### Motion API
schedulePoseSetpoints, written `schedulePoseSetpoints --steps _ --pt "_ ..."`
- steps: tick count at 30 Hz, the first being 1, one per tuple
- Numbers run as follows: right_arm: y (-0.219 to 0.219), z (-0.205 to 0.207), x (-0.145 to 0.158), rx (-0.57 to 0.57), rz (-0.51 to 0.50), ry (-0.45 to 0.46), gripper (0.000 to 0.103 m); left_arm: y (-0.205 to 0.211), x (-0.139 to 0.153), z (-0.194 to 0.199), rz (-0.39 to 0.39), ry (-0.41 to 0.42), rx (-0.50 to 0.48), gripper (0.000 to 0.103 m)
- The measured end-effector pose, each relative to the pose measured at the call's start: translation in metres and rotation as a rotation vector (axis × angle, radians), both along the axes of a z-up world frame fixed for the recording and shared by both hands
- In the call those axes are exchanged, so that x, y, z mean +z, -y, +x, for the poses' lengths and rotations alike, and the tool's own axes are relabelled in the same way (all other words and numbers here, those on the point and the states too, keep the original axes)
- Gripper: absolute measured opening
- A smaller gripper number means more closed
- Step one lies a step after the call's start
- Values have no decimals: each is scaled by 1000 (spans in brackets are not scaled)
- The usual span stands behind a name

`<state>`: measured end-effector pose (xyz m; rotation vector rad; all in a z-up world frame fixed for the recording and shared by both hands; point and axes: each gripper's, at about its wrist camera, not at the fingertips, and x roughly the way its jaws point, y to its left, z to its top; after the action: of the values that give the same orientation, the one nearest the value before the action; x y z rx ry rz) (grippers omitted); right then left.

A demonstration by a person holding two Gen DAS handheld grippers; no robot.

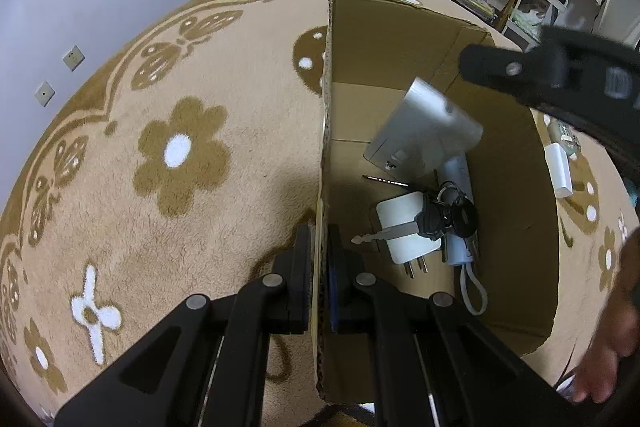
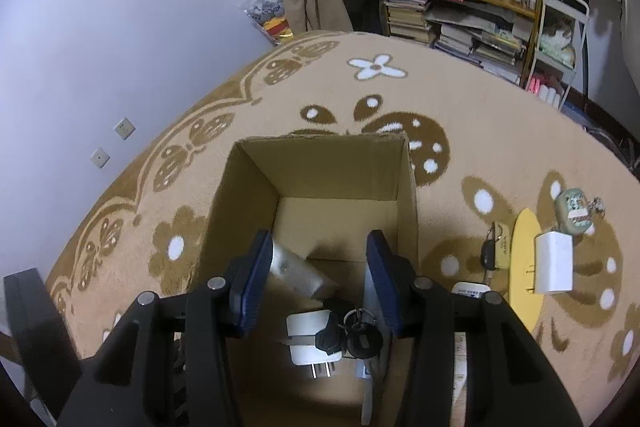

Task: Organize rigid objects
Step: 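Carry the white flat remote into the box and open the right tool, then reach the right tool to the white button remote and grasp it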

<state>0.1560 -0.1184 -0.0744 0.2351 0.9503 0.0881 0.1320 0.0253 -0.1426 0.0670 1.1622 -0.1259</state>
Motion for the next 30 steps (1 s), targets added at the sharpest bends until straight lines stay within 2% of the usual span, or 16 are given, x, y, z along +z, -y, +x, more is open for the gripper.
schedulePoseSetpoints --steps 3,5,8,10,12,14,20,26,30 --pt "5 -8 9 -9 -24 16 65 0 0 0 -3 -1 -1 7" --pt "15 -18 17 -35 -4 41 69 -2 0 0 -11 -4 3 7" --pt "29 -33 25 -62 8 76 84 -2 1 0 -13 -2 5 7" --pt "38 -41 30 -88 -21 96 95 -1 0 0 -9 -3 4 7" --pt "46 -45 31 -103 -56 102 100 0 0 0 -8 -2 3 7" --pt "55 -49 31 -117 -73 93 102 -1 0 0 -7 -2 3 7" --pt "89 -63 14 -179 -34 -7 102 -1 0 0 -11 -3 5 7" --pt "99 -68 -11 -229 -102 -58 102 -3 0 0 -25 -7 9 7" --pt "100 -69 -33 -229 -113 -96 102 0 0 -1 -7 -1 0 7"
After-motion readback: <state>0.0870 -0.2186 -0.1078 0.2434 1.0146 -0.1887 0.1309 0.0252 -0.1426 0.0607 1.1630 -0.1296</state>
